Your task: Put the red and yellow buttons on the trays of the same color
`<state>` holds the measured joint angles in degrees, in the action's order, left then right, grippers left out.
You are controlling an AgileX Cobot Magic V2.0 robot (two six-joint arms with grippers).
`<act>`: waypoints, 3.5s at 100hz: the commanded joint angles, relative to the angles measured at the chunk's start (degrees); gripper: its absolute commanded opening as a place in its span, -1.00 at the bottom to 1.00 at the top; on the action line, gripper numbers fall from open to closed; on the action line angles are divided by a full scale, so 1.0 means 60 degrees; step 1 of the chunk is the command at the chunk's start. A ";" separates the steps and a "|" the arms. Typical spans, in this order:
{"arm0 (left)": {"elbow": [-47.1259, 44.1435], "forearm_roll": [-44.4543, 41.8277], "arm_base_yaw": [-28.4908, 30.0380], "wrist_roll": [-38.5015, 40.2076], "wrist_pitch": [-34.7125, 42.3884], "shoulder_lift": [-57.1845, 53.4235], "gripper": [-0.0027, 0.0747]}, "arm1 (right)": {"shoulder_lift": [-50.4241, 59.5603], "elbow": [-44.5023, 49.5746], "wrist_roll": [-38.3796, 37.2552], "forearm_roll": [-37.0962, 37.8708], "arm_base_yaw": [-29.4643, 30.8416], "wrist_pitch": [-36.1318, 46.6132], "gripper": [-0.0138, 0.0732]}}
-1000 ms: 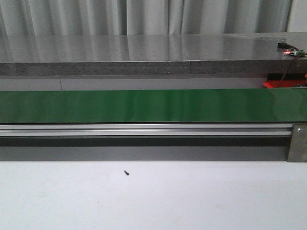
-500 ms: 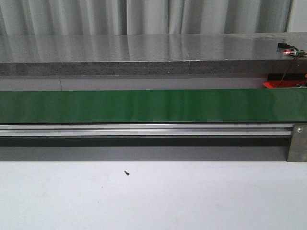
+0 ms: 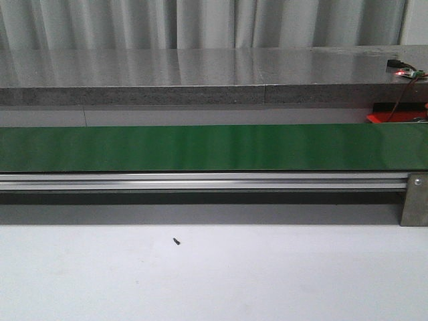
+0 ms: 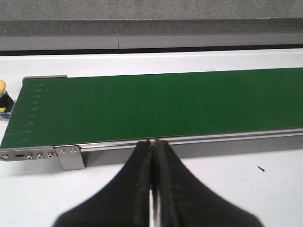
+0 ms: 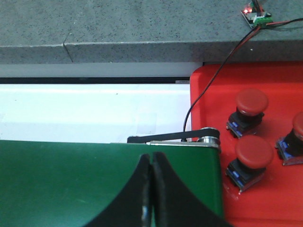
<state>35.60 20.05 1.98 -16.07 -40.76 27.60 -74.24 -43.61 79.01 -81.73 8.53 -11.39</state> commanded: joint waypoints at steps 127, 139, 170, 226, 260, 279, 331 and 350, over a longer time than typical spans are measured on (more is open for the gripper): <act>0.0280 0.0200 0.0017 -0.0001 0.0734 0.0048 -0.98 | 0.6702 0.3218 0.0147 -0.0656 -0.0026 -0.0007 -0.81; 0.0280 0.0160 0.0017 0.0178 0.0970 0.0133 -0.98 | 0.6702 0.3218 0.0147 -0.0657 -0.0026 -0.0016 -0.81; 0.0371 0.0116 0.0793 0.0857 0.2475 0.1363 -0.98 | 0.6702 0.3218 0.0147 -0.0657 -0.0026 -0.0006 -0.81; 0.2921 -0.0196 0.2597 0.1365 0.2305 0.5387 -0.90 | 0.6702 0.3218 0.0147 -0.0657 -0.0026 0.0049 -0.81; 0.5011 0.0000 0.3384 0.1365 0.1531 0.7933 0.41 | 0.6702 0.3218 0.0147 -0.0689 -0.0026 0.0031 -0.81; 0.6061 0.0000 0.3384 0.1365 0.0791 0.9276 0.51 | 0.6702 0.3218 0.0147 -0.0689 -0.0026 0.0021 -0.81; 0.8742 -0.1026 0.3384 0.3432 0.0003 1.2948 0.48 | 0.6702 0.3218 0.0147 -0.0689 -0.0026 -0.0005 -0.81; 0.9275 -0.1169 0.3384 0.4012 0.0043 1.3705 0.48 | 0.6702 0.3218 0.0147 -0.0689 -0.0026 -0.0005 -0.81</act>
<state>88.37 12.85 21.99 5.70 -42.63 111.33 -34.08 -22.86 79.45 -84.65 8.53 -11.39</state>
